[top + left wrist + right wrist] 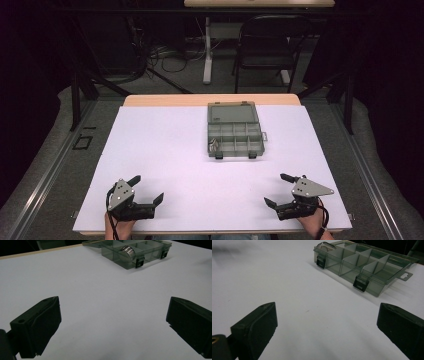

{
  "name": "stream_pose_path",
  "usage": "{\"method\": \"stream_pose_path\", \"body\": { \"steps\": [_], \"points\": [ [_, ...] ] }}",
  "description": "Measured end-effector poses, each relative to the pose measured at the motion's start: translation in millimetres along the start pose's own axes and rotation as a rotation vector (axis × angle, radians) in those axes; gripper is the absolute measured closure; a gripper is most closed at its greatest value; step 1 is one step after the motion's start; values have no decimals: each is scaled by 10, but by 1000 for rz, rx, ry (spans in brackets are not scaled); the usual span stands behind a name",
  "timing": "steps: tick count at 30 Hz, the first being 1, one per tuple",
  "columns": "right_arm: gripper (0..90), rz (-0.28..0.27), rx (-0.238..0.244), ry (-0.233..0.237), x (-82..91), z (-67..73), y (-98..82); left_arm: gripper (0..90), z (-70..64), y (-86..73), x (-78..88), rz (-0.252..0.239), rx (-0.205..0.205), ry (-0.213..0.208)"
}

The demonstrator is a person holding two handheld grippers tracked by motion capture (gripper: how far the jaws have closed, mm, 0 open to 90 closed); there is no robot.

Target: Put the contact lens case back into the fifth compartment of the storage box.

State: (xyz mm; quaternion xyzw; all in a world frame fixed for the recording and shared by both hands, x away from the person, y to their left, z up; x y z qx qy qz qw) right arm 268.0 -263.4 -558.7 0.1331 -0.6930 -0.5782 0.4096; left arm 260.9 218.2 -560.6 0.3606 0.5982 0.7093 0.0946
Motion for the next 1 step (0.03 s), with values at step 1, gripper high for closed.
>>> {"method": "stream_pose_path", "body": {
  "steps": [1],
  "points": [
    [27, 0, 1, 0, 1, 0, -1, 1, -2, -3, -4, 6, -7, -4]
  ]
}}
Point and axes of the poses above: each handheld gripper's, and its own axes: x roughly backward along the jaws, y roughly out of its top, z roughly to its left, the point moved 2 cm from there along -x, roughly forward along the jaws, and after that the axes turned 4 degrees about -x, right-handed, at the moved point
